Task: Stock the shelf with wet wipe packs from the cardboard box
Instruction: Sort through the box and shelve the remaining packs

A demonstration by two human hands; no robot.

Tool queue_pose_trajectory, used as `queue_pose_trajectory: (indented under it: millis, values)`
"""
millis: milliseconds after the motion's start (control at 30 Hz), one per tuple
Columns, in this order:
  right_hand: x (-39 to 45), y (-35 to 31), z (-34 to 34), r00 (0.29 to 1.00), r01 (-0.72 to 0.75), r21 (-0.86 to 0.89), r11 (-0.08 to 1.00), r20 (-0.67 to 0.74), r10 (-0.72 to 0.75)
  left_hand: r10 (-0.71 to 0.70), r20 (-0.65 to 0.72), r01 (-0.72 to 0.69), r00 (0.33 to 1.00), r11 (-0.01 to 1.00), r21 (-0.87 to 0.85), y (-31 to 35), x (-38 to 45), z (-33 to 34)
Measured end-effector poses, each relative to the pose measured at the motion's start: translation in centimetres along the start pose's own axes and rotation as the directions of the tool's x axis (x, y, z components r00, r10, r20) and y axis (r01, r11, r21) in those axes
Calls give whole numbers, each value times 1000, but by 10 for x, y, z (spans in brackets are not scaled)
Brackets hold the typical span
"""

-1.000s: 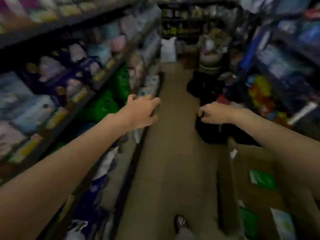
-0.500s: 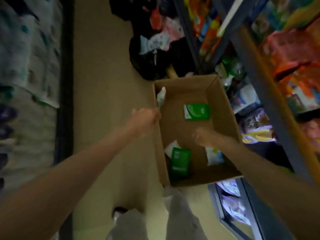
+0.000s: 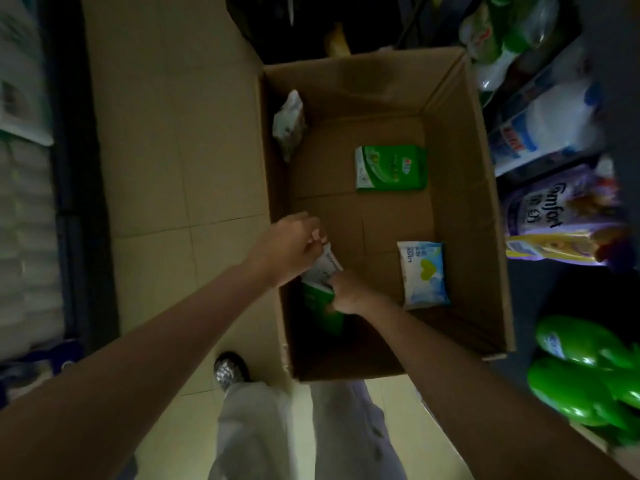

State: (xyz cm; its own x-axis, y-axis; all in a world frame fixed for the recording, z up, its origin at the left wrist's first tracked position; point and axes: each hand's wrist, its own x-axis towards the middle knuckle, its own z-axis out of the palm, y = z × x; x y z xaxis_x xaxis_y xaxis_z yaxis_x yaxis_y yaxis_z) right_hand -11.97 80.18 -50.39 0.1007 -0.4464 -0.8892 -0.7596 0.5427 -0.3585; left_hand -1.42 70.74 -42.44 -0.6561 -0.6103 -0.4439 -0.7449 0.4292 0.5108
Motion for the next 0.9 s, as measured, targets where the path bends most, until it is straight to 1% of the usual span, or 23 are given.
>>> queue_pose_trajectory:
  millis: [67,100,133,167,200,233,267,300,333,367,400,433,467,500,533,567,600,633,667,733,800,833,900]
  values:
    - [-7,-7,-21,999,16,57,998,-34,-14,-74,-3,74,997,997,-29,5,5,2]
    - [-7,-8,-39,995,16,130,991,-97,-3,-164,1,163,987,983,-82,10,9,1]
    - [-9,-9,-60,978,28,186,982,-206,11,-302,28,301,953,929,-217,13,14,-3]
    - [-13,-10,-84,935,53,197,979,-353,20,-456,134,468,880,779,-418,18,20,-10]
    - [-17,-11,-107,866,87,160,983,-500,5,-529,312,590,790,516,-620,23,27,-17]
    - [-23,-14,-129,781,109,94,990,-624,-27,-509,442,616,739,245,-748,26,34,-23]
    - [-29,-18,-144,689,125,14,992,-721,-77,-481,461,564,746,87,-821,26,43,-28]
    - [-34,-23,-151,595,150,-64,987,-791,-141,-473,415,480,777,20,-877,25,52,-33]
    - [-39,-30,-153,504,192,-148,970,-833,-227,-466,353,389,811,-21,-921,24,59,-36]
    - [-40,-37,-149,428,248,-247,937,-839,-334,-452,304,315,839,-54,-948,22,65,-38]
    - [-40,-40,-143,375,308,-344,887,-813,-445,-429,285,274,857,-90,-958,23,69,-41]
    - [-35,-40,-137,352,367,-408,836,-771,-531,-421,276,259,864,-97,-961,22,73,-41]
    - [-29,-35,-133,379,409,-415,813,-733,-565,-442,259,255,859,-69,-964,19,76,-41]
    - [-21,-25,-132,454,421,-362,831,-709,-539,-500,221,261,837,10,-965,15,79,-40]
    - [-14,-11,-135,545,398,-275,875,-696,-467,-545,168,267,821,106,-958,9,83,-37]
    - [-5,7,-139,643,327,-187,926,-674,-363,-553,113,261,826,196,-945,5,87,-36]
    - [5,25,-144,715,199,-147,969,-655,-246,-535,67,247,842,271,-930,2,91,-35]
    - [16,41,-152,752,60,-175,983,-640,-160,-506,34,233,862,336,-912,2,94,-36]
    - [31,54,-160,780,-53,-248,967,-615,-115,-466,13,217,885,388,-896,2,97,-36]
    - [61,68,-175,830,-164,-368,915,-552,-73,-358,8,179,934,446,-877,5,102,-32]
    - [88,65,-180,858,-201,-425,882,-510,-50,-280,-23,126,960,503,-855,4,101,-24]
    - [98,60,-177,863,-213,-441,872,-504,-44,-266,-43,108,963,527,-843,2,99,-23]
    - [105,49,-170,858,-222,-471,854,-511,-59,-270,-78,81,960,532,-843,0,96,-27]
